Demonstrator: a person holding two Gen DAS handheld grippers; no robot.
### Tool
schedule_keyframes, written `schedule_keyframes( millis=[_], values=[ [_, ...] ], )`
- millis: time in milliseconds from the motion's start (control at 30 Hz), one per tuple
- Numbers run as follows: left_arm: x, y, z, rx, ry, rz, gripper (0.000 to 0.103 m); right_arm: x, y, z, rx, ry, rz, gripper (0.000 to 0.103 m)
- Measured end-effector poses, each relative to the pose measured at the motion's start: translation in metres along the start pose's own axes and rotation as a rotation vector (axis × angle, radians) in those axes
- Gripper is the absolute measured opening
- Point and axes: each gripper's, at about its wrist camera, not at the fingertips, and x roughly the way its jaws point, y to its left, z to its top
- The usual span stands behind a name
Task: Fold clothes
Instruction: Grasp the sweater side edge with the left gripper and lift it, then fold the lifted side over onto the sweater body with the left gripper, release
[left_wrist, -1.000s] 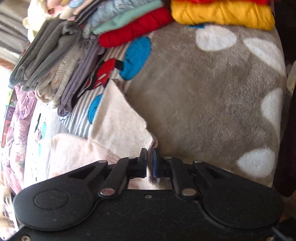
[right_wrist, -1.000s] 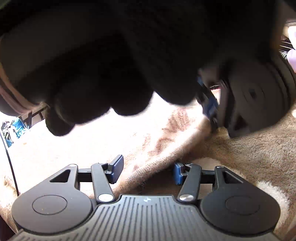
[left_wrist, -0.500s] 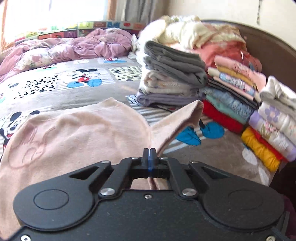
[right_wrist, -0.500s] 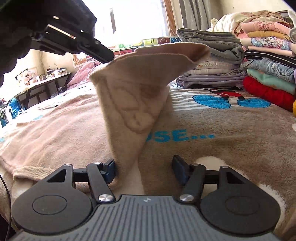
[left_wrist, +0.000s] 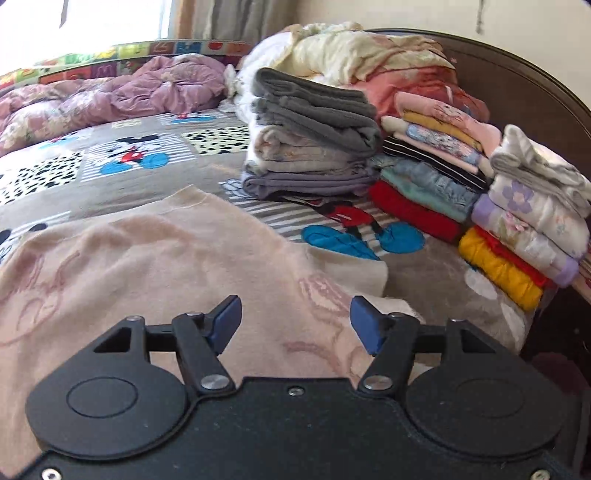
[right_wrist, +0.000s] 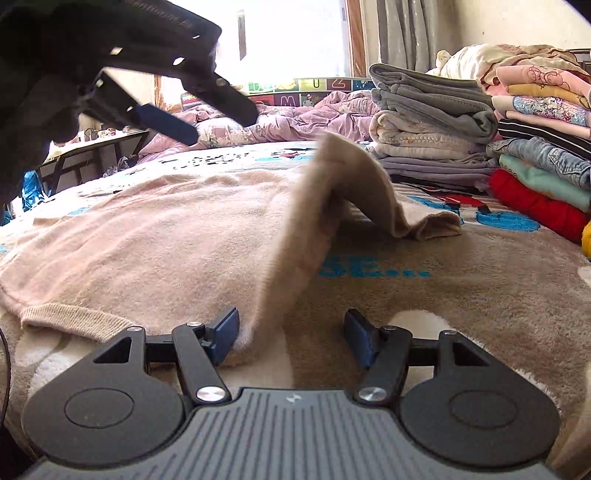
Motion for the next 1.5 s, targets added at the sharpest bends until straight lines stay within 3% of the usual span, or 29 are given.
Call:
schedule_keyframes(
  millis=[133, 300, 433, 500, 533, 600, 633, 767, 867, 1067, 1167, 1333, 1500],
  values=[
    [0.025, -0.068, 0.013, 0.275, 0.08, 0.011, 0.066, 0.001, -0.001, -0.003, -0.007, -0.015, 0.01, 0.064],
    [0.08, -0.141, 0.0, 0.571, 0.253, 0.11, 0.07, 0.0, 0.008, -0.005, -0.051, -0.031, 0.02, 0.064],
    [0.128, -0.171, -0.028, 0.923, 0.394, 0.354, 0.07, 0.002, 0.01, -0.005, -0.04, -0.025, 0.039, 0.064],
    [0.148, -0.172, -0.038, 1.026, 0.428, 0.443, 0.068, 0.003, 0.009, -0.004, -0.03, -0.021, 0.045, 0.064],
    [0.157, -0.17, -0.04, 1.065, 0.44, 0.48, 0.064, 0.003, 0.008, -0.003, -0.027, -0.019, 0.048, 0.064],
    [0.173, -0.163, -0.04, 1.112, 0.459, 0.554, 0.021, 0.003, 0.006, -0.002, -0.02, -0.017, 0.055, 0.064],
    [0.176, -0.157, -0.039, 1.11, 0.458, 0.58, 0.016, 0.003, 0.005, -0.002, -0.018, -0.016, 0.058, 0.064],
    [0.151, -0.126, -0.019, 0.907, 0.369, 0.568, 0.009, 0.004, 0.001, -0.001, -0.004, -0.012, 0.067, 0.065],
    [0.111, -0.087, 0.006, 0.588, 0.255, 0.486, 0.008, 0.005, -0.002, -0.001, 0.018, -0.009, 0.066, 0.065],
    [0.032, 0.014, 0.023, -0.014, 0.052, 0.347, 0.007, 0.005, -0.006, 0.002, 0.08, -0.023, 0.073, 0.065],
    [0.001, 0.049, 0.003, -0.233, -0.024, 0.286, 0.007, 0.002, -0.006, 0.003, 0.102, -0.034, 0.082, 0.065],
    [-0.023, 0.084, -0.048, -0.476, -0.084, 0.24, 0.007, 0.003, -0.004, -0.001, 0.106, -0.012, 0.079, 0.065],
    [-0.009, 0.105, -0.105, -0.718, -0.019, 0.23, 0.006, 0.002, -0.002, -0.003, 0.087, -0.006, 0.067, 0.065]
  ],
)
